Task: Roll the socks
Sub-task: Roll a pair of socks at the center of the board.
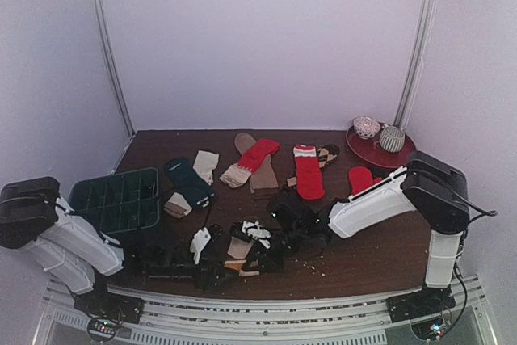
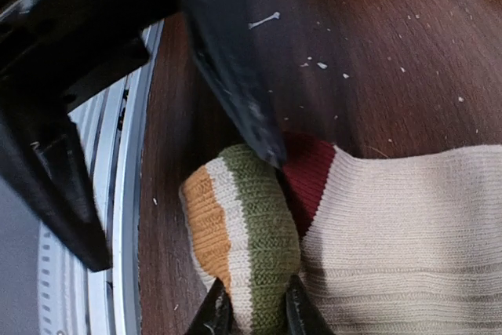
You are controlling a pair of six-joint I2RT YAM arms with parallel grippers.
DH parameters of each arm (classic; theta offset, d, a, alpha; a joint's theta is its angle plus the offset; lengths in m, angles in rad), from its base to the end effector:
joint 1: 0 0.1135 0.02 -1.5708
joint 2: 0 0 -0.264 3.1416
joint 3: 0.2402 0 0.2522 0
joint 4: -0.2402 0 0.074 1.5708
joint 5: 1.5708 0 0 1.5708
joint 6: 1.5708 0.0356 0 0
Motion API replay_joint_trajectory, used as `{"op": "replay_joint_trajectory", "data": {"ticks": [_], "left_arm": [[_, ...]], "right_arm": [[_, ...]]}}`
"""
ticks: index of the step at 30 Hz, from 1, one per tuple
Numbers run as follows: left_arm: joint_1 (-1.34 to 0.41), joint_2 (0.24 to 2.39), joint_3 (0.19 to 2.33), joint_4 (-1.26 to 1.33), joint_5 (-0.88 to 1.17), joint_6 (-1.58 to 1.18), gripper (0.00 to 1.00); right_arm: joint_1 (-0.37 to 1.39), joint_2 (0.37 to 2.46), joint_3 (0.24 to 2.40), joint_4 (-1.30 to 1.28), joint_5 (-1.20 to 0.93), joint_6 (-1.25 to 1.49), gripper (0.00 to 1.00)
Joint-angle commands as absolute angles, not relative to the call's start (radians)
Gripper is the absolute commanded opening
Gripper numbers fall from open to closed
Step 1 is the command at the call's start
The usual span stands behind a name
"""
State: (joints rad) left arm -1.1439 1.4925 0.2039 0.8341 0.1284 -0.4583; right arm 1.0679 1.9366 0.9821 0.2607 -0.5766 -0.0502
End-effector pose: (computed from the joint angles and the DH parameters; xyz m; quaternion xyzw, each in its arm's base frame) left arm 0.0883 -0.2052 0.1101 0.3165 0.7858 -0.4174 0.3287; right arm 0.1685 0.3465 0.1284 -0.5627 0.6719 0.4231 0.2301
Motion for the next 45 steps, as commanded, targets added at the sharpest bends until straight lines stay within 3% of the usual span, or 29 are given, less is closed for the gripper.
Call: {"op": "replay_joint_trajectory", "data": {"ticks": [1,5,12,22,27,32,37,41,45], "left_arm": [[-1.204,1.366,0.213,0.788,-0.075,-0.179,0.68],[-1.232,1.393,0.137,1.002,-0.120,-0.025,0.69],[-1.242,1.673,0.179,1.210,-0.077,0.036,0.68],[-1.246,1.762,0.256,1.233,-0.024,0.091,0.65],[-1.246,1.807,0.302,1.151,-0.020,0.067,0.48],[-1.246,1.825,0.285,1.142,-0.032,0.023,0.47],[-1.245,1.827,0.284,1.112,-0.041,-0.003,0.33],[-1.245,1.827,0.264,1.142,-0.044,-0.016,0.54],[-1.245,1.814,0.233,1.186,-0.056,-0.022,0.59]], "right_arm": [[1.001,2.038,1.002,0.080,-0.787,0.176,0.19],[0.973,2.062,0.993,0.062,-0.878,0.253,0.18],[0.948,2.086,1.003,-0.028,-0.871,0.236,0.18],[0.938,2.096,1.006,-0.058,-0.873,0.227,0.18],[0.934,2.100,1.006,-0.067,-0.877,0.223,0.18],[0.933,2.100,1.006,-0.078,-0.877,0.213,0.18],[0.931,2.107,1.009,-0.076,-0.881,0.215,0.18],[0.932,2.108,1.011,-0.080,-0.879,0.212,0.18],[0.931,2.105,1.012,-0.082,-0.875,0.212,0.18]]}}
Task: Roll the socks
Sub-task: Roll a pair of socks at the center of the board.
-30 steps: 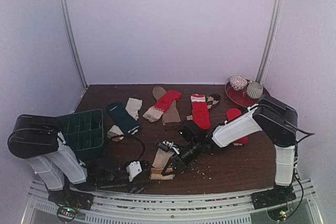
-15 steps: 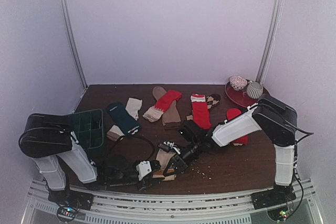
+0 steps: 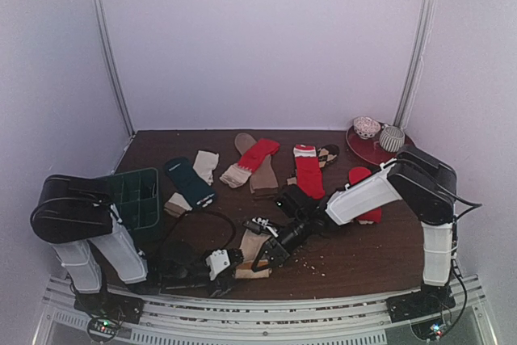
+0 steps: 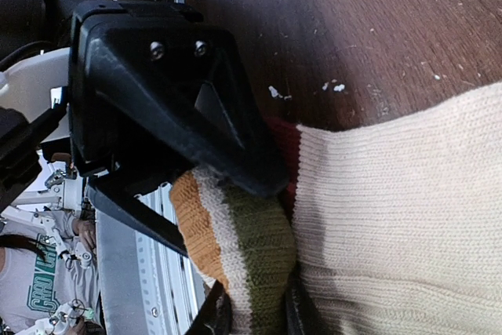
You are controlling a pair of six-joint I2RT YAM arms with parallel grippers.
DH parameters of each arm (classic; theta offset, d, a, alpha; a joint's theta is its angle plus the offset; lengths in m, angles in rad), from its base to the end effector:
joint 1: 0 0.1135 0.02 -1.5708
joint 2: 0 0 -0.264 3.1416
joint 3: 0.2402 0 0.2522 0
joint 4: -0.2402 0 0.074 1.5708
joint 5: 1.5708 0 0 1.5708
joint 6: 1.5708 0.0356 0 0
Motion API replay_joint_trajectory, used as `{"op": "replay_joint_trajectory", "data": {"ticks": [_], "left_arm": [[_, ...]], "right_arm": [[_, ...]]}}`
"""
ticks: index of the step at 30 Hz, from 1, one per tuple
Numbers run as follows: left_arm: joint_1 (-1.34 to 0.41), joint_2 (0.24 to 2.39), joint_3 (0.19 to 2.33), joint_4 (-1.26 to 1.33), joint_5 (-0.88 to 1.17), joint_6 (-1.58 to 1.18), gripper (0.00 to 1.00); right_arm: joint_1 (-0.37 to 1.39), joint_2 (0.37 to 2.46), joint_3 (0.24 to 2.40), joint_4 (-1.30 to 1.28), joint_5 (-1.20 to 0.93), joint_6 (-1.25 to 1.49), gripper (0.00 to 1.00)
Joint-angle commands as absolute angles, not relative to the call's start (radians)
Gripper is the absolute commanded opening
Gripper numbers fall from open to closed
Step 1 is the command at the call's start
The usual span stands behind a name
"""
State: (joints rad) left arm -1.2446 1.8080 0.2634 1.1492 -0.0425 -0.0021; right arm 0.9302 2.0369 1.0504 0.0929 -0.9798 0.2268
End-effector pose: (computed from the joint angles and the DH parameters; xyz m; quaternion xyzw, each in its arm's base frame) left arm 0.0814 -0.2359 0.0846 0.4747 0.6834 -0.3092 0.4604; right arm 0.2050 0.3244 0.1050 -0.4334 0.7275 0.5319 0.0027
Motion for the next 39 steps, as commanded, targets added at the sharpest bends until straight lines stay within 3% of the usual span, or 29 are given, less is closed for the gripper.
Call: {"op": "replay_joint_trajectory", "data": {"ticks": [1,6,11,19,28,30,31,33,36,39], "left_arm": [[-1.246,1.813,0.236,1.183,-0.059,-0.019,0.59],[-1.246,1.819,0.256,1.169,-0.049,-0.013,0.54],[-1.245,1.793,0.239,1.213,-0.050,-0.017,0.58],[-1.246,1.771,0.254,1.195,-0.046,-0.006,0.57],[-1.246,1.833,0.277,1.156,-0.004,-0.030,0.21],[-1.246,1.830,0.278,1.141,-0.004,-0.041,0.03],[-1.246,1.824,0.279,1.128,-0.010,-0.055,0.00],[-1.245,1.812,0.285,1.074,-0.035,-0.104,0.00],[-1.243,1.807,0.311,0.927,-0.056,-0.213,0.00],[-1.240,1.826,0.324,0.828,-0.006,-0.317,0.00]], "right_arm": [[0.932,2.104,1.011,-0.083,-0.874,0.212,0.18],[0.932,2.101,1.012,-0.088,-0.867,0.211,0.18],[0.931,2.105,1.012,-0.085,-0.864,0.215,0.18],[0.932,2.105,1.014,-0.087,-0.862,0.215,0.18],[0.931,2.105,1.011,-0.084,-0.862,0.216,0.20],[0.932,2.104,1.014,-0.080,-0.860,0.218,0.22],[0.934,2.100,1.015,-0.074,-0.857,0.221,0.23],[0.933,2.080,1.013,-0.057,-0.843,0.223,0.33],[0.933,1.991,0.984,0.018,-0.792,0.208,0.40],[0.933,1.837,0.879,0.192,-0.694,0.202,0.58]]}}
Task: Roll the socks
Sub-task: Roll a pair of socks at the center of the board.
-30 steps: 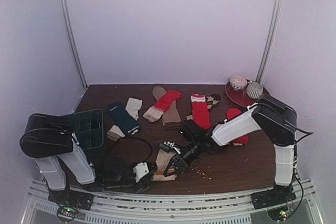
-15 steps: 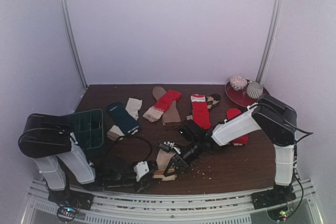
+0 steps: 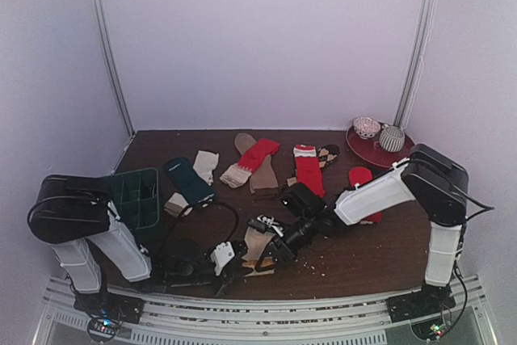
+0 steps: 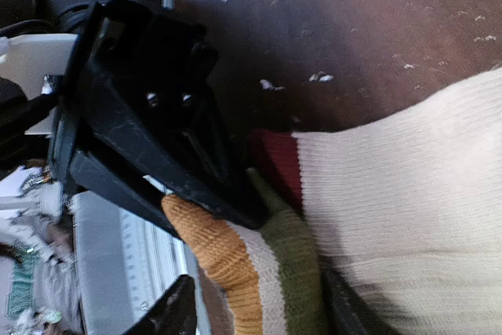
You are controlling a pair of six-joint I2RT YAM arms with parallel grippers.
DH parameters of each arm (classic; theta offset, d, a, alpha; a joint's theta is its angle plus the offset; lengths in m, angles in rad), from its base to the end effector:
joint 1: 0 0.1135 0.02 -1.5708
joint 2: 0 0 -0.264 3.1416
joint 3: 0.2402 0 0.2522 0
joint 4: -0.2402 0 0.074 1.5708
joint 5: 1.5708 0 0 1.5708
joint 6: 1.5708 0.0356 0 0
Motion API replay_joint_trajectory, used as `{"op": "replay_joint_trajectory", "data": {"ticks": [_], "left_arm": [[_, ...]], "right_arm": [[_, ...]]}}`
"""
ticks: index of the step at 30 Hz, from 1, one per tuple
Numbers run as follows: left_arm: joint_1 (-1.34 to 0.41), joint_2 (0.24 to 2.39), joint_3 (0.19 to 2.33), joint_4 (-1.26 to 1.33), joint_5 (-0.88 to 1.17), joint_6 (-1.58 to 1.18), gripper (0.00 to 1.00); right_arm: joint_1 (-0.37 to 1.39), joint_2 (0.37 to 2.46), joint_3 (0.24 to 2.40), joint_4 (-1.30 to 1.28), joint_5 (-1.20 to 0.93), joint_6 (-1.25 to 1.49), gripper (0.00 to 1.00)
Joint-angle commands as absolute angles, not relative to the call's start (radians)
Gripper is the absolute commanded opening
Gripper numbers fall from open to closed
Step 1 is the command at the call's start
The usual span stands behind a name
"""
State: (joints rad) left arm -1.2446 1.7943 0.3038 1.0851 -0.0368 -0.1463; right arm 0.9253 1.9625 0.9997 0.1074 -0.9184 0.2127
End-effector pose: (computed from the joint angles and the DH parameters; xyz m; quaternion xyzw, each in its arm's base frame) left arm 0.0841 -0.2446 0.0884 0.4271 0.7174 -0.3407 0.4323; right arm 0.2016 0.3147 0.1185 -0.4383 0.7328 0.5189 0.0407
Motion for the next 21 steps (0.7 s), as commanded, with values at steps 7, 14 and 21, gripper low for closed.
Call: {"op": "replay_joint_trajectory", "data": {"ticks": [7,14,21], "left_arm": [[-1.219,1.874,0.325,0.722,0.135,-0.479,0.00],[-1.178,1.907,0.315,0.718,0.238,-0.534,0.00],[-1.168,1.933,0.333,0.704,0.281,-0.509,0.00]], "right_arm": [[1.026,1.524,0.591,0.532,-0.406,-0.129,0.68],[1.180,1.555,0.570,0.529,-0.187,-0.421,0.71],[1.250,1.678,0.652,0.474,-0.053,-0.552,0.70]]}}
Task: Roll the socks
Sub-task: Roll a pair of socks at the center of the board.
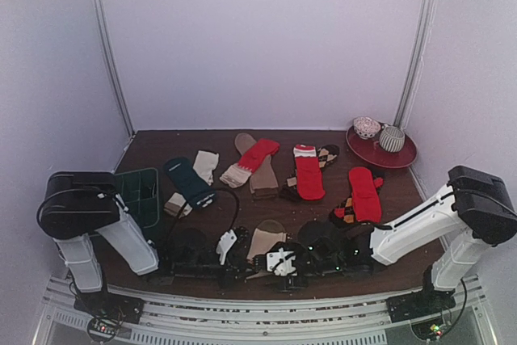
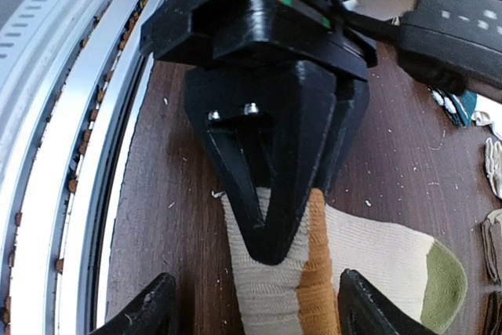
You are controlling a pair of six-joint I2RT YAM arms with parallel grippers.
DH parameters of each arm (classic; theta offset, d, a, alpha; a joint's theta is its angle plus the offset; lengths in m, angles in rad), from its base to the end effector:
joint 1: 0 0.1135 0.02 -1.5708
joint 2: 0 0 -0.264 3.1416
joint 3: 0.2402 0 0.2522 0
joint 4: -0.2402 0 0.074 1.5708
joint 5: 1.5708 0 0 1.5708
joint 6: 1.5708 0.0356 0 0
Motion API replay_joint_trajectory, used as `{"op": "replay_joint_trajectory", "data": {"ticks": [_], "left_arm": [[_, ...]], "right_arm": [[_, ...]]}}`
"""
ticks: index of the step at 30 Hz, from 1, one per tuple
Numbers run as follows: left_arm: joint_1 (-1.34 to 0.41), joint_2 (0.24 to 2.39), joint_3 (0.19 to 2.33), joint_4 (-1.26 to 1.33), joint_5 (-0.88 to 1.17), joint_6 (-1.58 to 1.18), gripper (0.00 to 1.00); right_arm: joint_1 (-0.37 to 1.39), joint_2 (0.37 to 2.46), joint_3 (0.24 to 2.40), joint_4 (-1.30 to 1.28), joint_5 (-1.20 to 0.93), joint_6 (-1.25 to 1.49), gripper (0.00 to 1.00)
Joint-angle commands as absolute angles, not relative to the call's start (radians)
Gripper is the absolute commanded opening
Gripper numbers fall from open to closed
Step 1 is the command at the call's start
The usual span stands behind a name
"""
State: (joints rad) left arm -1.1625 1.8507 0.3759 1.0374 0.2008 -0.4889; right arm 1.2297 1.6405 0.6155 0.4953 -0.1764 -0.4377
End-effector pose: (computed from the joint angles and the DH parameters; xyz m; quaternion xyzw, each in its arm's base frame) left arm 0.1026 -0.2550 0.0830 0.3282 0.7745 -0.4500 0.3000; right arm 0.0981 0.2951 0.1435 -0.6693 0.5484 0.2616 0.4276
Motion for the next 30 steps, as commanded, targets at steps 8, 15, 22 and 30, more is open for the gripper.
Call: {"op": "replay_joint_trajectory", "data": {"ticks": [8,15,22,30], "left_arm": [[-1.156,1.934,0.321,0.702,0.294,-0.502,0.00],[-1.146,1.940,0.327,0.700,0.317,-0.496,0.00],[-1.136,1.939,0.325,0.702,0.333,-0.491,0.00],[-1.131,1.870,0.324,0.705,0.303,-0.442,0.36]], "right_arm": [[1.255,1.713,0.644,0.446,-0.039,-0.528,0.61],[1.256,1.740,0.645,0.451,-0.015,-0.477,0.44],[1.256,1.804,0.651,0.434,-0.006,-0.432,0.40],[1.234,1.807,0.679,0.356,-0.046,-0.284,0.00]]}}
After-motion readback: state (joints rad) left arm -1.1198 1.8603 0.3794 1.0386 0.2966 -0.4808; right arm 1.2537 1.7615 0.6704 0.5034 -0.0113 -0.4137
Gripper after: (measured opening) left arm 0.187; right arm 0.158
